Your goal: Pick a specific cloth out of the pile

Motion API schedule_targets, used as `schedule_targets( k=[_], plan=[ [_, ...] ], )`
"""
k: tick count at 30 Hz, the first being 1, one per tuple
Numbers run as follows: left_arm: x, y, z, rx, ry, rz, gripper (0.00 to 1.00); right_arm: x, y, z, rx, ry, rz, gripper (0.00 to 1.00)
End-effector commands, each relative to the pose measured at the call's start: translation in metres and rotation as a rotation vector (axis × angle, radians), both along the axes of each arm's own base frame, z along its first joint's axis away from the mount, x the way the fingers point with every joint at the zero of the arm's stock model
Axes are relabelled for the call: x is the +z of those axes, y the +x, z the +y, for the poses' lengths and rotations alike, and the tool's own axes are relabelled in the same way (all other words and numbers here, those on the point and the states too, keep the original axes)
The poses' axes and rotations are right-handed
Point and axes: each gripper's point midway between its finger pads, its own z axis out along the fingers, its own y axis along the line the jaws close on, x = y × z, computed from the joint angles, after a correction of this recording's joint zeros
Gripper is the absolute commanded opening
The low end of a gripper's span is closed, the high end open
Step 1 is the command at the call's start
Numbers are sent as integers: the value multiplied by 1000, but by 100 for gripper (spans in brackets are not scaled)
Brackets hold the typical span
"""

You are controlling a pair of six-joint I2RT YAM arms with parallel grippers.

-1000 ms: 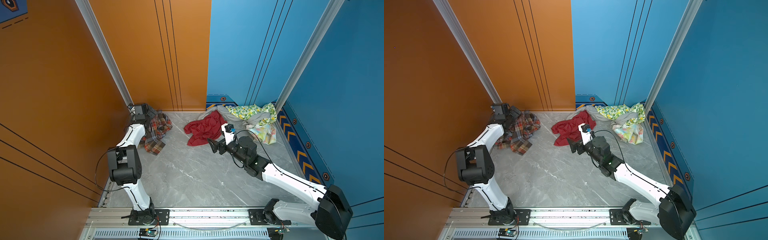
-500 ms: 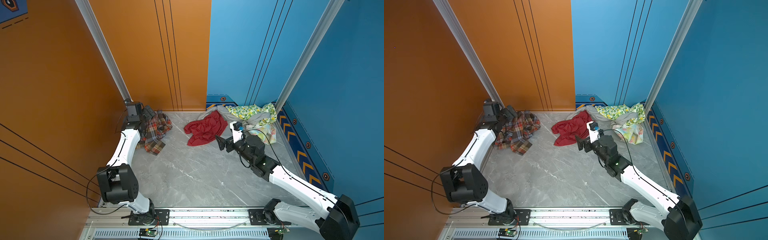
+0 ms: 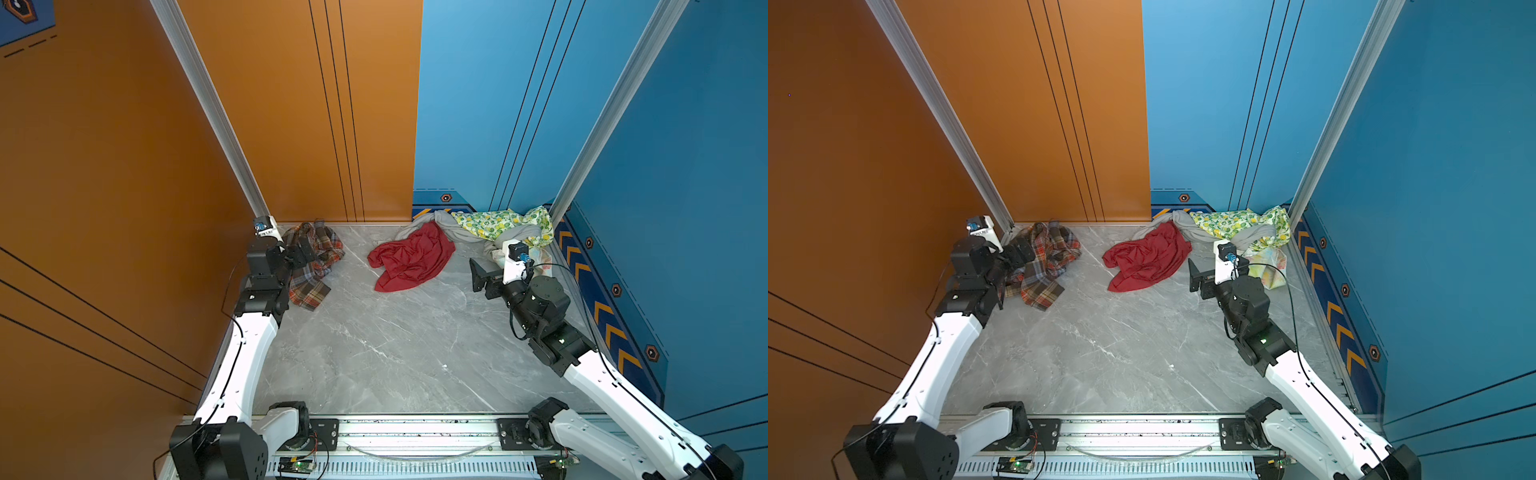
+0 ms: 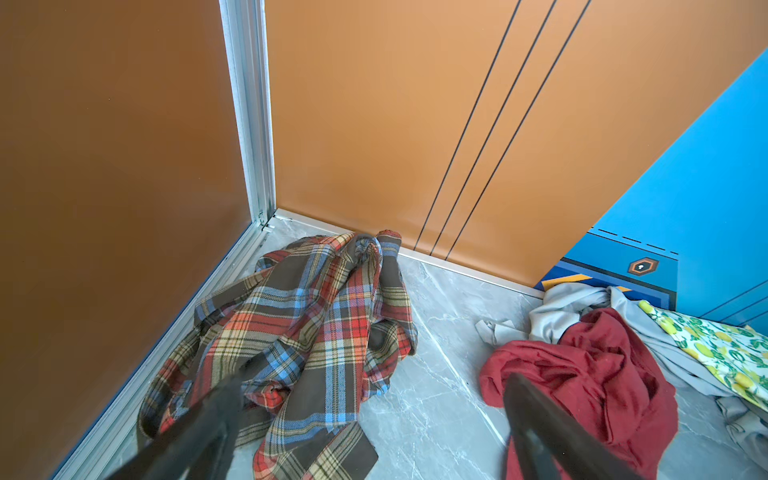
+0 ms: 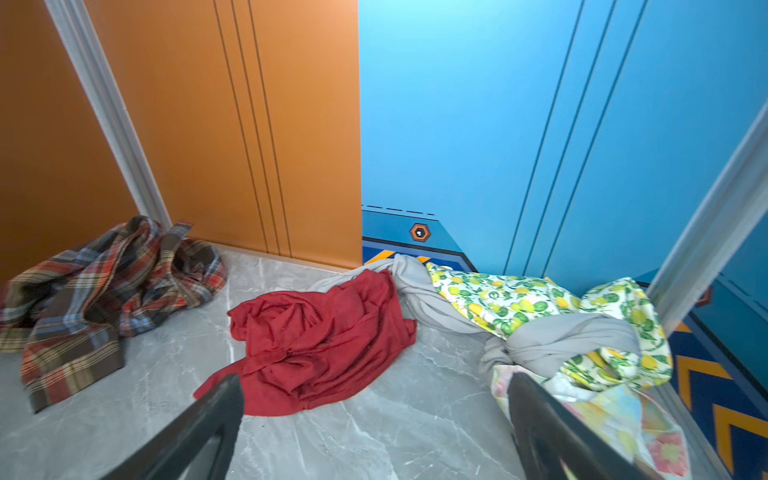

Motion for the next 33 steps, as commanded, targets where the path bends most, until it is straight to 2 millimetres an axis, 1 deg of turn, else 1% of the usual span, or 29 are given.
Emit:
schedule_targets(
  k=[1,4,8,11,13,15,18,20,23,27,31,33],
  plan=[
    [-13,-2,-9,-53,27,-42,98,-12,-2,-27,-98,-34,-3,100],
    [-29,-9,-8,-47,31,-54,98,-18,-5,-43,-152,-18,-20,100],
    [-52,-12,-2,-16,53,-52,98,-33,-2,-55,-193,-19,-20,100],
    [-80,-10,3,-1,89,-14,98,-50,3,-64,-220,-14,5,100],
    [-106,-11,14,59,95,25,98,-65,7,-71,-240,-16,18,100],
    [-132,-13,28,113,60,53,98,-86,15,-82,-268,0,39,100],
    [-162,-10,29,97,97,100,98,-117,25,-97,-304,16,98,100],
    [-173,-8,29,101,77,128,98,-131,30,-104,-322,16,138,100],
    [-175,-3,17,33,80,116,98,-148,34,-118,-369,6,144,100],
    [-182,-3,19,37,98,134,98,-169,39,-134,-415,19,162,100],
    [-186,-3,20,44,107,106,98,-187,46,-135,-412,2,183,100],
    [-187,-1,13,6,113,85,98,-194,47,-136,-414,-3,168,100]
  ],
)
